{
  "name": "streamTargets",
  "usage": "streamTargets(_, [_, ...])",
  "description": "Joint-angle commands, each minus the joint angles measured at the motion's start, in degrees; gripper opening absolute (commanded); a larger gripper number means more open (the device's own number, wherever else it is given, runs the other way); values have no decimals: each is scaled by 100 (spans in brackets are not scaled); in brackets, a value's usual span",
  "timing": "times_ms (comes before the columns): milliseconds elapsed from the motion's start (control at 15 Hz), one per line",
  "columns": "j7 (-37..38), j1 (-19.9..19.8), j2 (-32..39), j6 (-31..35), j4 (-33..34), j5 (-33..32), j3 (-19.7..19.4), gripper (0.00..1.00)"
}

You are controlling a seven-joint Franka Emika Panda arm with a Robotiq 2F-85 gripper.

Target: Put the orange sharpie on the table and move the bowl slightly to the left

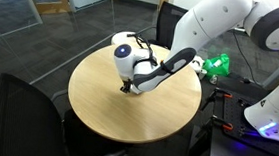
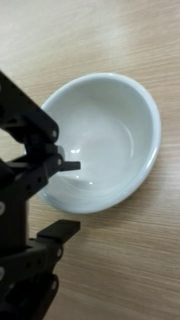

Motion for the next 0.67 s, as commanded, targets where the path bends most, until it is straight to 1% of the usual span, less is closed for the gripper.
streamTargets(0, [84,97,-294,-102,-199,-146,-61,85])
streamTargets(133, [103,110,-406,-97,-287,-146,-58,99])
streamTargets(400, [184,147,-739,-37,-618,-150,-53,100])
streamTargets(600, [184,132,-1180,41,-1117,-114,30,100])
